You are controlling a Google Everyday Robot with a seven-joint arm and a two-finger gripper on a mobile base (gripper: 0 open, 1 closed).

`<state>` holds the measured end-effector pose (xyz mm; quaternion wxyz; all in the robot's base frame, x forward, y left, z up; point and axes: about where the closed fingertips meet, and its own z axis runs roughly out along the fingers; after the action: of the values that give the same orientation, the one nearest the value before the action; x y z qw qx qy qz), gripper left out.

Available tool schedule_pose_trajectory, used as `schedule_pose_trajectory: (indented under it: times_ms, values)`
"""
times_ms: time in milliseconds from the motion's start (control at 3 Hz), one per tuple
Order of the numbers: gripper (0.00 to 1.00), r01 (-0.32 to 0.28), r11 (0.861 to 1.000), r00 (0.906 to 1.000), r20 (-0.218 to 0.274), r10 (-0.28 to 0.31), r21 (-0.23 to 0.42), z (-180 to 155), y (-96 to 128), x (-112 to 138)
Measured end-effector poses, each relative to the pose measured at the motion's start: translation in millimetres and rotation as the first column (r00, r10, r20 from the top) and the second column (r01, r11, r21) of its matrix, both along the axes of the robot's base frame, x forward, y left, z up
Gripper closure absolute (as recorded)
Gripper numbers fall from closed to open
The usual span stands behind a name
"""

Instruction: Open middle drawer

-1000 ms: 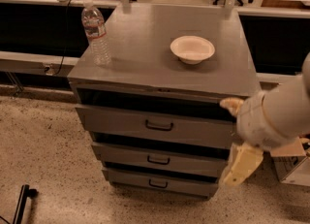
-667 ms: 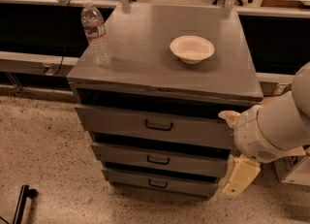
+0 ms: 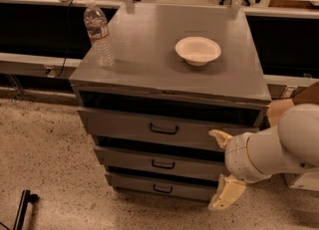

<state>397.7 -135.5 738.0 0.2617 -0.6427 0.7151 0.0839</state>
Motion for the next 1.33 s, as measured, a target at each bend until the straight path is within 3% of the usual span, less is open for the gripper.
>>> schedule_pose_trajectory:
  times_ms: [333,667,1000,1333]
  values:
    - [0.00,-0.030,0.997,0.9972,0.070,0.025,0.077,-61,2,9]
    - [0.00,-0.050,0.996,0.9929,0.112,0.041,0.078,-75,0,19]
    - [0.00,-0.076,0.995,0.9924,0.102,0.069,0.060,-71,6,16]
    - [0.00,-0.122,0.992,0.9897,0.080,0.119,0.040,-121,15,17]
